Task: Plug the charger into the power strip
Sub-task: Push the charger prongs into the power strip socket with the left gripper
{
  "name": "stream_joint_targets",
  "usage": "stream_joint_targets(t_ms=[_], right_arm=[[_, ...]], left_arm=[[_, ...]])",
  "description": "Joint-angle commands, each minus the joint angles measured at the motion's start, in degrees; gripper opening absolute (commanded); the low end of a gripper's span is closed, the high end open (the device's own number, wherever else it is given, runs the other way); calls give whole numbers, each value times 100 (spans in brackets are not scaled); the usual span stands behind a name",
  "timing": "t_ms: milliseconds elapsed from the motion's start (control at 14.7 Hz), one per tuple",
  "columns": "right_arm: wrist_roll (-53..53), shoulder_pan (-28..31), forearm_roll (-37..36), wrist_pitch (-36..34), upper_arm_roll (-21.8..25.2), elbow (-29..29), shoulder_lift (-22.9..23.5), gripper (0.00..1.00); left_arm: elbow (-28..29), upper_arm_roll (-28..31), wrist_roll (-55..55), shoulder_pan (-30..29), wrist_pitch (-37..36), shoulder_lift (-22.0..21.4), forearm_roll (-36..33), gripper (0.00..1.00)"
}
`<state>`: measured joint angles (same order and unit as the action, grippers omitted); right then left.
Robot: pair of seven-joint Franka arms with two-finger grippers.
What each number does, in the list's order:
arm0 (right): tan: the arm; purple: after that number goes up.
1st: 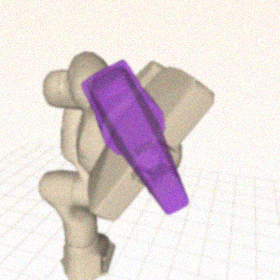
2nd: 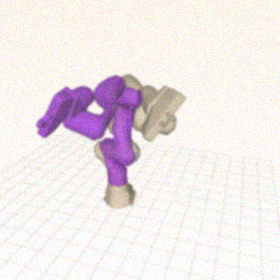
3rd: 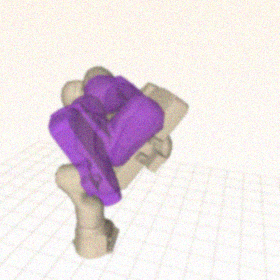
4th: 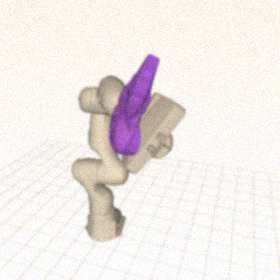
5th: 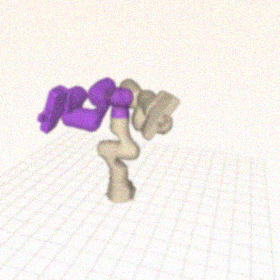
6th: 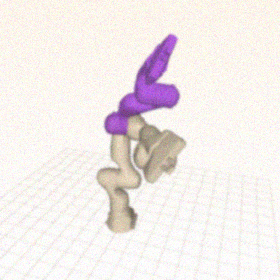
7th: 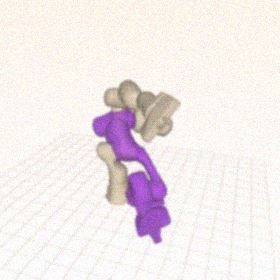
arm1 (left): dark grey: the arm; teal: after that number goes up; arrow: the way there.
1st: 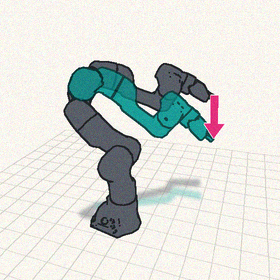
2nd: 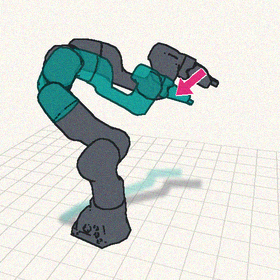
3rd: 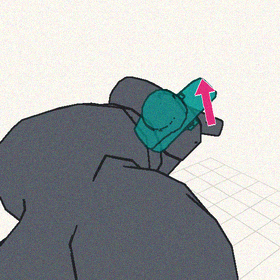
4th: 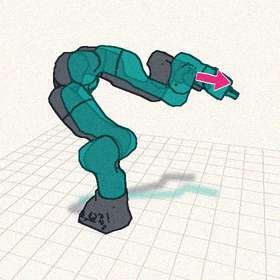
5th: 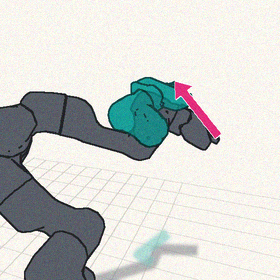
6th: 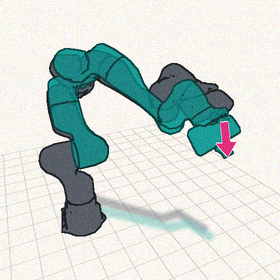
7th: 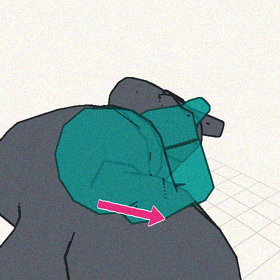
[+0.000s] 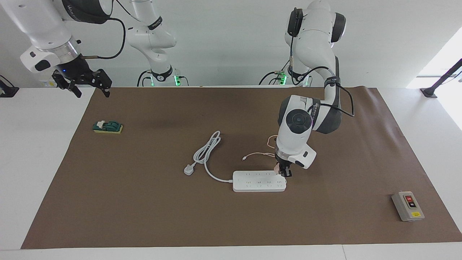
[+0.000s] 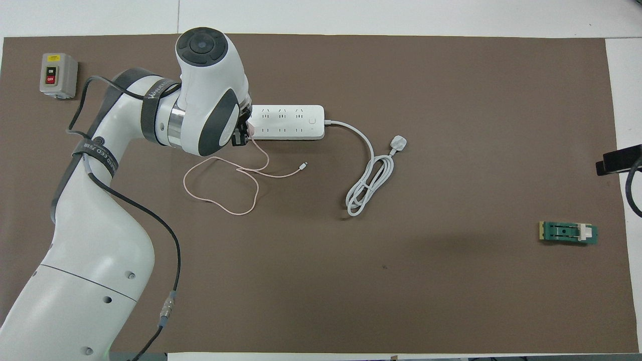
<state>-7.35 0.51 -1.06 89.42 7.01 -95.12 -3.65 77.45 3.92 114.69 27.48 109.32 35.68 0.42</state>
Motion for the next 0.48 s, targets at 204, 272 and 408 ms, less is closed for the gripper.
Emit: stream_joint_targets(t_ms=[204, 272, 408], right_arm=[[-57, 46, 79, -39, -51, -86, -110, 100], [-56, 37, 79, -39, -51, -86, -110, 100], [-57, 37, 79, -39, -51, -86, -110, 100]], left_arm=[[-872, 495, 211, 328, -736, 448, -200, 0], [-872, 504, 211, 337, -737, 449, -208, 0], [-872, 504, 211, 346, -737, 457, -209, 0]])
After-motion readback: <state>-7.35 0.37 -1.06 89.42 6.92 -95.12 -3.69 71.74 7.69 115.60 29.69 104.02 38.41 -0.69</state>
